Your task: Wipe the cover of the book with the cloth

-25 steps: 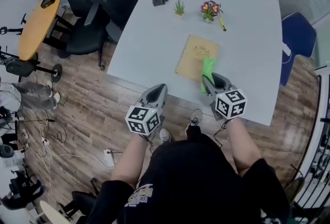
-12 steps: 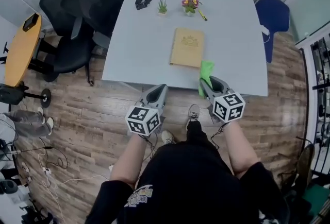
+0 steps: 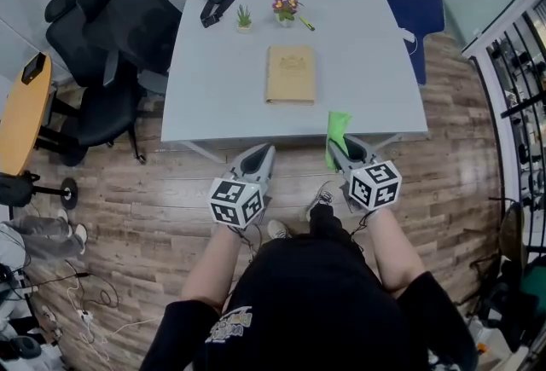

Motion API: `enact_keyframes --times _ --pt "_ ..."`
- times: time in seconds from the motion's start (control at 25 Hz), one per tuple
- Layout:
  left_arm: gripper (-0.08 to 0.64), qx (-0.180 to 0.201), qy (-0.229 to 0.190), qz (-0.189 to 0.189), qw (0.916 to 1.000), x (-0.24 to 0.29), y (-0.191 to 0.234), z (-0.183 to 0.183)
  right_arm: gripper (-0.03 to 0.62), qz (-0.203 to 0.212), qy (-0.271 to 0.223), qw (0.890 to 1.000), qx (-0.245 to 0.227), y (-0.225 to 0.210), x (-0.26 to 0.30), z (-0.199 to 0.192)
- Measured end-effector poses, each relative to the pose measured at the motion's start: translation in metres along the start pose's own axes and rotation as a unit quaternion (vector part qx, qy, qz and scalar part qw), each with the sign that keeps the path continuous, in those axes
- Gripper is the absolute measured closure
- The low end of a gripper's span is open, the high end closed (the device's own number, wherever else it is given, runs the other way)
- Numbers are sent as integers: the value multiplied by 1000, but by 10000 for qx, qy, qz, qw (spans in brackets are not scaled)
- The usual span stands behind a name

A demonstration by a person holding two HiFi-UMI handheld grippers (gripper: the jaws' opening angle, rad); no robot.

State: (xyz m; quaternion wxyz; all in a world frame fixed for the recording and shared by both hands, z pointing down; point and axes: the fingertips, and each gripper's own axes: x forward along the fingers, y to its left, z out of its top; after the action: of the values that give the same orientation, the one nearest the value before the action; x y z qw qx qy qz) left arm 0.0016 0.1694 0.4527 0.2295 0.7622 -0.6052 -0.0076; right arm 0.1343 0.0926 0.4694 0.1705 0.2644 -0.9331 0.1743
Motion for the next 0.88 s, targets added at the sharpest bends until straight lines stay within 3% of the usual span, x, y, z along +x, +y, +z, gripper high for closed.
enact_keyframes --times 0.88 --pt "555 62 -105 21 9999 -2 -33 2 497 123 -118 9998 -31 1 -26 -2"
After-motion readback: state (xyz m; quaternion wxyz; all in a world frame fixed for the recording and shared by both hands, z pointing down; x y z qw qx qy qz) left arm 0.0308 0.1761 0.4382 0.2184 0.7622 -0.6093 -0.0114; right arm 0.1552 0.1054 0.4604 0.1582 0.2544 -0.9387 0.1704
